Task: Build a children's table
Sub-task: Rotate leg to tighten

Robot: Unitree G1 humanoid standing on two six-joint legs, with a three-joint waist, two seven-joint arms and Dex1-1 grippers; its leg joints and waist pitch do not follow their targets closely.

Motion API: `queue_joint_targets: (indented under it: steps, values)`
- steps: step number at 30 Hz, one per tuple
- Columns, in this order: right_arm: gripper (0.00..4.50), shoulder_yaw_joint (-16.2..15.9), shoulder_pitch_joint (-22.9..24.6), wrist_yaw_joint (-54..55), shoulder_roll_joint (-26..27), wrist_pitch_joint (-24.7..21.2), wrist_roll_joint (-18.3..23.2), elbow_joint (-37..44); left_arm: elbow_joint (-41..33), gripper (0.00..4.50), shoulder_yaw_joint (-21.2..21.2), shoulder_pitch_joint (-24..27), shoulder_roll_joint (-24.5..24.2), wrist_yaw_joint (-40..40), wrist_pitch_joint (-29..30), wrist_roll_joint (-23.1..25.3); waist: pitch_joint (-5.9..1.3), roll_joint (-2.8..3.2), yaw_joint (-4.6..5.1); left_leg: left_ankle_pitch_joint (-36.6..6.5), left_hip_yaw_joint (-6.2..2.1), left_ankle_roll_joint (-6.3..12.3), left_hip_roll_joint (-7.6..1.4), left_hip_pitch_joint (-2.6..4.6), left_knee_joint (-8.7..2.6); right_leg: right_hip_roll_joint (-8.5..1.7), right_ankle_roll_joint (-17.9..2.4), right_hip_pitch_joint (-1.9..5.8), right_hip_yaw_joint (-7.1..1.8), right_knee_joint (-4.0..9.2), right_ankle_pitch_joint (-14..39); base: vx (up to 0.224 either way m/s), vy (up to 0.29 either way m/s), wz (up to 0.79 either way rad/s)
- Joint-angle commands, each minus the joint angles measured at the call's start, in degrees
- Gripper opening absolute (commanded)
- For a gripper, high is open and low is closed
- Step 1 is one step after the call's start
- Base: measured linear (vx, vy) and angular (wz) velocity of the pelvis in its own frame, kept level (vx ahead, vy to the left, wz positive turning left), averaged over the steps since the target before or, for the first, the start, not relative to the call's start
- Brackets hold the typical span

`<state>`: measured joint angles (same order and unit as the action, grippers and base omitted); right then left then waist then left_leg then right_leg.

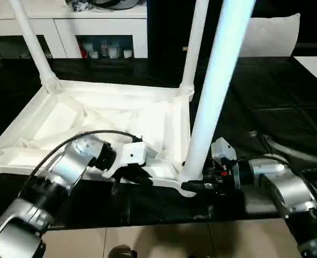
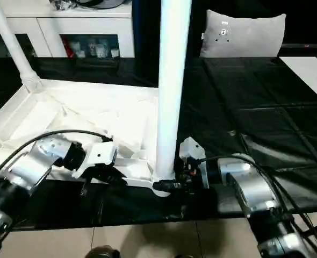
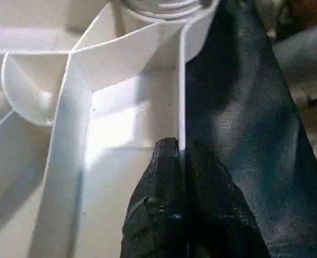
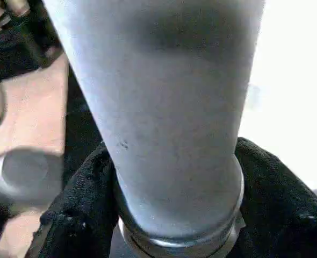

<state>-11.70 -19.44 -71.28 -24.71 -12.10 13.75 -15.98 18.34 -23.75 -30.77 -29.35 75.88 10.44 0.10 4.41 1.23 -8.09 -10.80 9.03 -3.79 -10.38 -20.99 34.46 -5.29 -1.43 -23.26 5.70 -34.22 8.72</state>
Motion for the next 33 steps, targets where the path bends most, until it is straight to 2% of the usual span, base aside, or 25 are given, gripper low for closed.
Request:
queue_joint_targets:
  steps: [1, 3, 4, 5, 6, 7, 10, 11, 12, 13, 14, 15, 16, 17, 18, 19, 20, 22, 23, 27, 28, 29, 32, 33]
  values:
    - [2.74, -0.6, 0.0, 7.6, 5.3, -1.6, -0.2, -1.0, -5.9, 0.00, 2.0, 1.3, 4.0, -7.5, 6.5, -1.3, -4.09, -0.17, 0.43, -14.3, -0.49, 1.53, -2.79, 0.49, -4.65, -3.93, -10.4, 3.05, -2.93, 4.34, 23.2, 0.000, 0.000, 0.00]
    - [2.74, 0.1, -0.6, 12.8, 8.0, -1.9, -1.1, -2.5, -7.9, 0.00, 3.2, 2.1, 5.6, -10.9, 9.5, -1.3, -3.68, -0.43, 1.03, -15.6, -0.71, 0.63, -2.59, 0.25, -4.93, -3.84, -9.2, 3.07, -2.70, 4.67, 26.5, 0.000, 0.000, 0.00]
    - [2.74, 0.6, -1.0, 15.5, 9.5, -2.1, -1.4, -3.4, -9.0, 0.00, 3.8, 2.5, 6.5, -12.6, 11.0, -1.3, -3.64, -0.38, 1.65, -16.6, -0.79, 0.20, -2.35, 0.38, -4.89, -4.02, -7.8, 3.06, -2.48, 5.24, 29.8, 0.000, 0.000, 0.00]
    - [2.74, 0.6, -1.0, 15.5, 9.5, -2.1, -1.4, -3.4, -9.0, 0.00, 3.8, 2.5, 6.5, -12.6, 11.0, -1.3, -3.66, -0.45, 2.51, -16.3, -0.95, 0.32, -2.27, 0.16, -4.92, -3.99, -6.6, 3.20, -2.46, 5.47, 30.8, 0.000, 0.000, 0.00]
    - [2.74, 1.7, -1.9, 18.8, 11.8, -2.2, -0.9, -4.7, -10.3, 0.00, 4.5, 2.8, 7.9, -14.9, 13.3, -1.3, -3.69, -0.46, 2.68, -16.4, -0.86, 0.54, -2.28, 0.38, -4.87, -3.95, -6.5, 2.97, -2.54, 5.62, 30.7, 0.000, 0.000, 0.00]
    - [2.74, 3.0, -3.2, 22.9, 14.1, -2.4, -0.9, -6.5, -11.5, 0.00, 5.1, 3.1, 9.5, -17.3, 15.2, -1.1, -3.63, -0.29, 3.17, -16.2, -0.88, 0.78, -2.28, 0.22, -4.83, -3.96, -7.1, 2.95, -2.55, 5.48, 29.8, 0.000, 0.000, 0.00]
    - [2.73, 4.3, -4.5, 26.8, 16.8, -2.1, -0.9, -8.3, -13.0, 0.00, 6.0, 3.4, 11.7, -21.0, 17.8, -0.2, -3.59, -0.37, 3.92, -16.1, -0.80, 0.85, -2.08, 0.40, -4.68, -3.83, -7.4, 2.72, -2.46, 5.67, 29.8, 0.000, 0.000, 0.00]
    - [2.73, 6.6, -7.2, 34.8, 21.0, -2.0, -1.6, -12.0, -15.2, 0.00, 7.2, 3.7, 16.0, -28.0, 21.8, 1.8, -3.70, -0.37, 3.93, -15.3, -0.73, 1.38, -2.03, 0.38, -4.61, -3.74, -7.4, 2.79, -2.56, 5.61, 28.6, 0.000, 0.000, 0.00]
    - [2.73, 6.6, -7.2, 34.8, 21.0, -2.0, -1.6, -12.0, -15.2, 0.00, 7.2, 3.7, 16.0, -28.0, 21.8, 1.8, -3.75, -0.34, 4.41, -14.6, -0.67, 1.19, -2.28, 0.13, -4.65, -3.77, -8.3, 2.85, -2.74, 5.10, 26.6, 0.000, 0.000, 0.00]
    - [2.73, 7.4, -8.0, 37.5, 22.1, -1.9, -1.9, -13.2, -15.6, 0.00, 7.5, 3.7, 17.4, -30.3, 22.7, 2.6, -3.83, -0.29, 4.55, -14.0, -0.74, 1.25, -2.15, 0.07, -4.62, -3.63, -8.2, 2.92, -2.49, 5.27, 26.2, 0.000, 0.000, 0.00]
    - [2.73, 8.6, -9.1, 41.0, 23.4, -1.5, -2.5, -15.0, -16.0, 0.00, 7.5, 3.7, 19.2, -33.0, 23.7, 3.4, -3.90, -0.50, 4.60, -13.1, -0.78, 1.45, -2.10, -0.12, -4.60, -3.66, -8.5, 3.06, -2.55, 5.06, 24.8, 0.000, 0.000, 0.00]
    - [2.73, 9.0, -9.4, 42.2, 23.8, -1.3, -2.7, -15.6, -16.2, 0.00, 7.5, 3.7, 19.8, -33.9, 24.0, 3.7, -3.97, -0.26, 4.57, -12.1, -0.69, 1.89, -2.20, -0.14, -4.59, -3.58, -9.3, 2.93, -2.69, 4.89, 22.2, 0.000, 0.000, 0.00]
    - [2.73, 9.3, -9.7, 43.1, 24.2, -1.1, -2.9, -16.1, -16.3, 0.00, 7.5, 3.7, 20.3, -34.6, 24.3, 3.9, -4.15, -0.29, 4.51, -11.3, -0.59, 2.07, -2.19, -0.11, -4.43, -3.52, -9.8, 2.99, -2.74, 4.64, 20.2, 0.000, 0.000, 0.00]
    - [2.73, 9.5, -10.0, 43.9, 24.6, -0.4, -3.3, -16.9, -16.6, 0.00, 7.3, 3.8, 21.4, -36.0, 24.8, 4.2, -4.54, -0.38, 4.43, -7.8, -0.39, 3.31, -2.16, -0.26, -4.11, -3.38, -11.9, 3.22, -2.88, 3.76, 12.9, 0.053, -0.002, 0.04]
    - [2.73, 9.5, -10.0, 43.9, 24.6, -0.4, -3.3, -16.9, -16.6, 0.00, 7.3, 3.8, 21.4, -36.0, 24.8, 4.2, -4.54, -0.38, 4.43, -7.8, -0.39, 3.31, -2.16, -0.26, -4.11, -3.38, -11.9, 3.22, -2.88, 3.76, 12.9, 0.000, 0.000, 0.00]
    - [3.29, 9.4, -9.9, 43.5, 24.6, 0.3, -3.8, -17.2, -16.9, 0.00, 7.0, 3.8, 22.2, -37.0, 25.3, 4.3, -4.63, -0.42, 4.12, -5.4, -0.21, 4.97, -1.99, -0.51, -3.88, -3.31, -12.8, 3.38, -2.85, 3.46, 9.4, 0.000, 0.000, 0.00]
    - [3.43, 9.7, -9.3, 42.7, 24.4, 0.9, -3.4, -16.6, -16.8, 0.00, 6.3, 3.7, 21.8, -36.7, 24.6, 4.6, -4.70, -0.14, 3.86, -4.6, -0.24, 5.66, -2.01, -0.51, -3.83, -3.28, -13.2, 3.38, -2.84, 3.28, 8.0, 0.000, 0.000, 0.00]
    - [3.46, 10.2, -8.8, 42.0, 23.9, 2.0, -3.3, -15.9, -16.7, 0.00, 5.7, 3.8, 20.9, -36.1, 24.3, 5.0, -4.54, -0.20, 3.84, -5.4, -0.15, 6.13, -2.03, -0.50, -3.87, -3.23, -13.3, 3.25, -2.83, 3.46, 8.4, 0.000, 0.000, 0.00]
    - [3.55, 10.4, -8.2, 41.5, 23.1, 3.1, -3.5, -15.0, -16.5, 0.00, 5.5, 3.9, 20.1, -35.7, 24.2, 5.4, -4.51, 0.20, 3.74, -6.9, -0.22, 5.82, -2.14, -0.35, -3.98, -3.24, -13.2, 3.21, -2.74, 3.61, 10.0, 0.000, 0.000, 0.00]
    - [4.01, 10.7, -6.6, 38.6, 20.4, 5.3, -3.5, -12.5, -16.0, 0.00, 5.3, 4.2, 18.2, -34.2, 23.7, 5.8, -4.30, 0.21, 3.38, -10.4, -0.27, 4.36, -2.26, -0.12, -4.26, -3.25, -11.7, 3.20, -2.76, 4.18, 13.8, 0.000, 0.000, 0.00]
    - [4.12, 10.6, -6.0, 37.1, 19.4, 5.9, -3.3, -11.7, -15.7, 0.00, 5.1, 4.1, 17.5, -33.6, 23.1, 5.8, -4.34, 0.53, 3.34, -10.6, -0.32, 4.16, -2.30, -0.07, -4.28, -3.25, -11.7, 3.14, -2.78, 4.10, 14.1, 0.000, 0.000, 0.00]
    - [4.22, 10.4, -5.4, 35.6, 18.1, 6.5, -3.1, -10.8, -15.3, 0.00, 4.8, 4.1, 16.8, -32.8, 22.7, 5.8, -4.32, 0.27, 3.08, -10.8, -0.28, 3.94, -2.26, -0.06, -4.30, -3.25, -11.2, 3.19, -2.77, 4.27, 14.8, 0.000, 0.000, 0.00]
    - [4.39, 10.1, -3.2, 28.3, 13.5, 7.5, -1.8, -7.7, -13.6, 0.00, 4.1, 3.8, 14.4, -29.5, 20.1, 5.3, -4.39, 0.40, 2.81, -10.8, -0.28, 4.06, -2.27, -0.07, -4.27, -3.28, -10.9, 3.20, -2.81, 4.35, 15.0, 0.000, 0.000, 0.00]
    - [4.45, 10.1, -3.2, 28.3, 13.5, 7.5, -1.8, -7.7, -13.6, 0.00, 4.1, 3.8, 14.4, -29.5, 20.1, 5.3, -4.36, 0.31, 2.74, -10.9, -0.27, 4.25, -2.21, -0.10, -4.24, -3.22, -10.8, 3.21, -2.77, 4.38, 15.1, 0.000, 0.000, 0.00]
